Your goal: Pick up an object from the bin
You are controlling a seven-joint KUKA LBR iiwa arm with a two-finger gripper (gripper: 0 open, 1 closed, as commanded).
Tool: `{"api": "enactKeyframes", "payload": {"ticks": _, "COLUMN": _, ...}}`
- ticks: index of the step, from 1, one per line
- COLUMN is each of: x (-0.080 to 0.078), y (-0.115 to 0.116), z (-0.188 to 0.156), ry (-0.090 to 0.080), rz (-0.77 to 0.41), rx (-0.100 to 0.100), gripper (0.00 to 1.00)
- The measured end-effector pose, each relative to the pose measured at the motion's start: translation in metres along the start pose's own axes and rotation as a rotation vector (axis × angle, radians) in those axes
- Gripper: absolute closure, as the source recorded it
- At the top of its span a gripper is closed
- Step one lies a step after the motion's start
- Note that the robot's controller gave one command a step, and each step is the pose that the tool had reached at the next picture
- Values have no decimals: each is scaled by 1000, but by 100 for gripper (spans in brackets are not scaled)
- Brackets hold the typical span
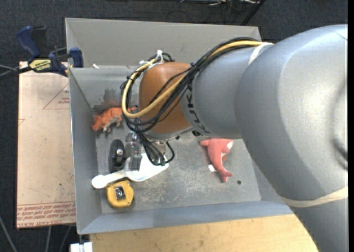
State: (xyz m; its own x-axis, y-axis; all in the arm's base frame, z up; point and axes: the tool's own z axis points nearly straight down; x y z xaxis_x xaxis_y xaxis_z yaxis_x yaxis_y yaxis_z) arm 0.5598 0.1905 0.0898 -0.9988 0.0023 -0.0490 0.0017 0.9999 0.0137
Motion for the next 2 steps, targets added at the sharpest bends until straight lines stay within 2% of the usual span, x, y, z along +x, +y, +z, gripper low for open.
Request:
{"api": "enactKeyframes", "payload": {"ticks": 1, "x": 0, "y": 0, "z": 0, "ry": 0, "rz": 0, "rx": 0, "gripper": 100}}
{"api": "enactKeyframes", "payload": {"ticks": 2, "x": 1, "y": 4, "z": 1, "ry": -2, "rz": -89, "rx": 1, "gripper": 100}}
